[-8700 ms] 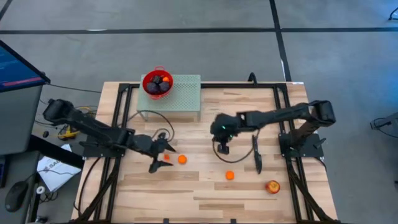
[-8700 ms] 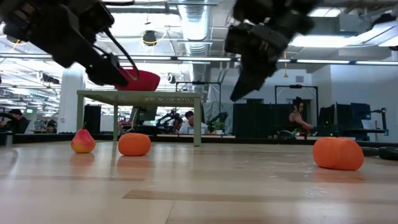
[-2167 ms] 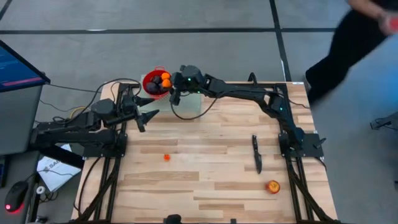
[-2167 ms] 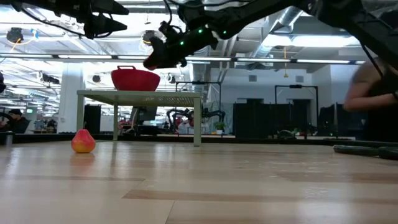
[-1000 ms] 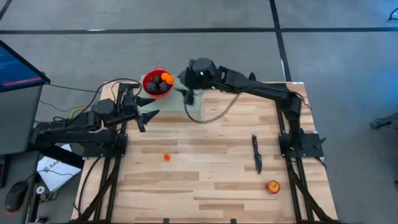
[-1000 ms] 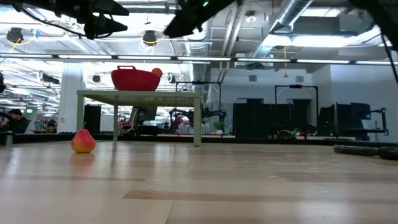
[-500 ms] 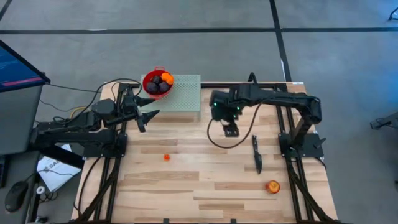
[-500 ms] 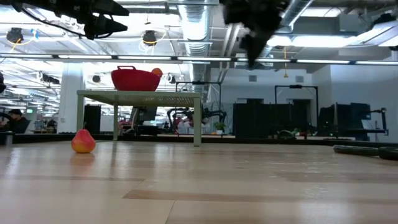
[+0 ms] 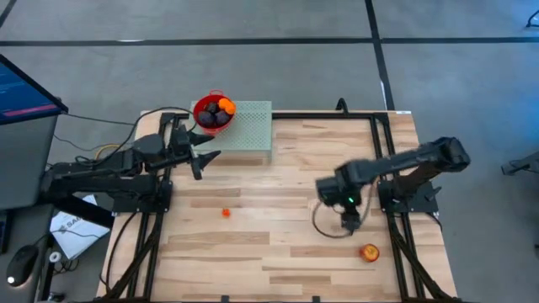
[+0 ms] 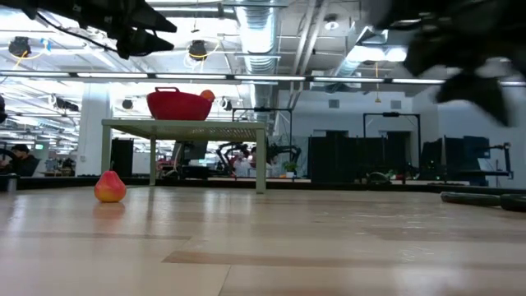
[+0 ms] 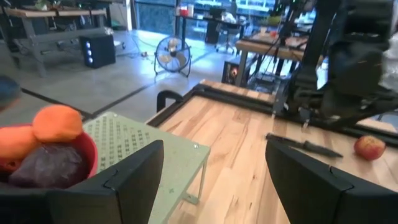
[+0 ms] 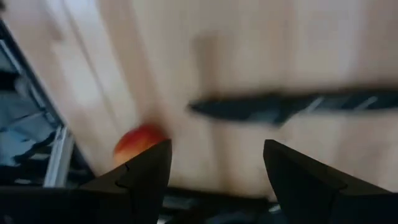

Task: Pick & Place Fruit
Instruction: Put the red and yellow apple into the red strainer bowl

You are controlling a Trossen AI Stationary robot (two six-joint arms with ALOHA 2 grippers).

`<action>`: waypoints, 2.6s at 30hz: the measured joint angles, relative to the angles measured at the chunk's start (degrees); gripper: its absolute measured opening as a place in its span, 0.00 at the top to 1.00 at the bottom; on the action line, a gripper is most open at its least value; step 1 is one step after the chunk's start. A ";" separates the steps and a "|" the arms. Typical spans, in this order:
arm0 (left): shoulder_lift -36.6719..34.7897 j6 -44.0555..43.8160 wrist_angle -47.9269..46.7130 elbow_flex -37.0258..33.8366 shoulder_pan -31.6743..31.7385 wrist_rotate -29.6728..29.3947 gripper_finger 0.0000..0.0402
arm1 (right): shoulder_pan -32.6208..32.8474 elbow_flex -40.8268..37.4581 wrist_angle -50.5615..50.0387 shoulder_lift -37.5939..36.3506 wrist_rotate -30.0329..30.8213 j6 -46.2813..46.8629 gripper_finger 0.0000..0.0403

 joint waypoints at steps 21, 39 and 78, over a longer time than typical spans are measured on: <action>6.22 1.55 0.29 -0.02 -0.02 0.02 0.31 | 35.60 -12.25 20.26 0.42 -9.63 18.88 0.06; 6.29 1.55 0.39 -0.02 -0.02 0.02 0.31 | 48.68 -12.28 30.88 8.20 12.05 42.51 0.06; 6.29 1.51 0.48 -0.02 -0.02 0.02 0.31 | 44.25 -9.77 38.42 7.75 32.45 55.40 0.32</action>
